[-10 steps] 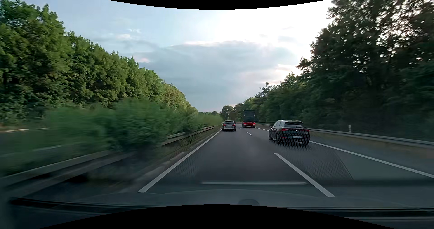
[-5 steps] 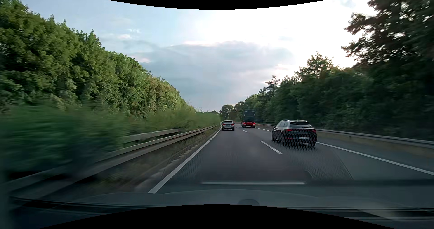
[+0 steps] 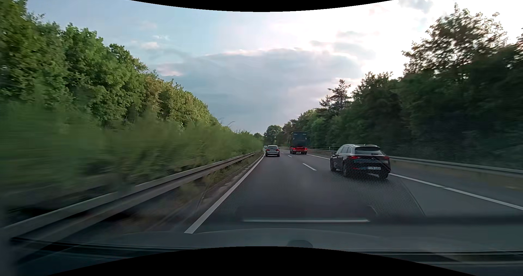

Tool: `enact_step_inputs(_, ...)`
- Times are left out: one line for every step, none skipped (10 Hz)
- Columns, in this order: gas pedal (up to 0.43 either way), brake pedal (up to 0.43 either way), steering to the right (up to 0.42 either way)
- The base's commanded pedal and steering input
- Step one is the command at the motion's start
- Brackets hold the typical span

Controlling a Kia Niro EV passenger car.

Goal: Follow the waypoints while adhering to traffic rules and regulations

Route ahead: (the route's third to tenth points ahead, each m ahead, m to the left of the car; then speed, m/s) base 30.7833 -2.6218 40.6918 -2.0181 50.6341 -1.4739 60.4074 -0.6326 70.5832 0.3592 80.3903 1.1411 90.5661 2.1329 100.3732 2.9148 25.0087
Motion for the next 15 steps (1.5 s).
enact_step_inputs(0.35, 0.0, -0.004)
enact_step_inputs(0.339, 0.0, -0.005)
enact_step_inputs(0.339, 0.0, -0.006)
enact_step_inputs(0.339, 0.0, -0.007)
enact_step_inputs(0.339, 0.0, -0.008)
enact_step_inputs(0.331, 0.0, -0.008)
enact_step_inputs(0.331, 0.0, -0.009)
enact_step_inputs(0.331, 0.0, -0.01)
enact_step_inputs(0.331, 0.0, -0.01)
enact_step_inputs(0.331, 0.0, -0.01)
enact_step_inputs(0.331, 0.0, -0.01)
enact_step_inputs(0.319, 0.0, -0.01)
enact_step_inputs(0.319, 0.0, -0.01)
enact_step_inputs(0.319, 0.0, -0.01)
enact_step_inputs(0.319, 0.0, -0.01)
